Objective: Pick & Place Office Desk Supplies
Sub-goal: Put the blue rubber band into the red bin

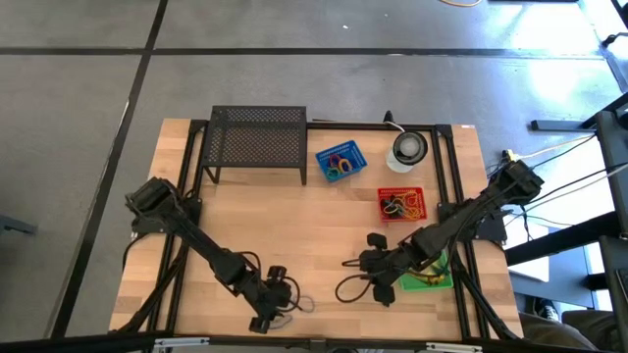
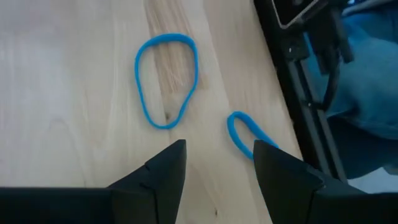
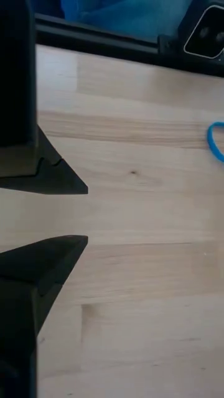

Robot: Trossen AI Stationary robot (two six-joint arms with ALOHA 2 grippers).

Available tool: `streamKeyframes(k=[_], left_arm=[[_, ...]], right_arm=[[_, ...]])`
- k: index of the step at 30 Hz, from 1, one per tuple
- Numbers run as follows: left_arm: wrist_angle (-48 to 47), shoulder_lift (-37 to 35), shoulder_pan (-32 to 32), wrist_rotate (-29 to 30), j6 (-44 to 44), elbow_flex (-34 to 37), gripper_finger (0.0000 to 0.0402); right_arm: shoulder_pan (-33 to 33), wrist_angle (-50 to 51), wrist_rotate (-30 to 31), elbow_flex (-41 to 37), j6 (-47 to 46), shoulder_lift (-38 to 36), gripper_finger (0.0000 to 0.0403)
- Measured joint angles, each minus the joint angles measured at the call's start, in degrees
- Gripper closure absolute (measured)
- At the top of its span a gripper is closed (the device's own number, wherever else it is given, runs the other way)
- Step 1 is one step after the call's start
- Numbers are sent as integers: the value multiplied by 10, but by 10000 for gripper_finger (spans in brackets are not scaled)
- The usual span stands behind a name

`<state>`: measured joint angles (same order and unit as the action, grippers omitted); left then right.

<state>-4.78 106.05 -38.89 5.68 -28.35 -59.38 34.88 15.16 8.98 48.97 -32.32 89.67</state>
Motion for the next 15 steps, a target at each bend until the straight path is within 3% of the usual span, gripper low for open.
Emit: streamKeyframes(k=[3,8,15], left_arm=[[-3,4,0,4,25,0,220],[19,4,11,90,164,0,219],[46,14,56,31,200,0,219]], right_arm=[[0,0,0,0,1,0,285],[0,0,4,0,17,0,285],[0,0,6,0,23,0,284]])
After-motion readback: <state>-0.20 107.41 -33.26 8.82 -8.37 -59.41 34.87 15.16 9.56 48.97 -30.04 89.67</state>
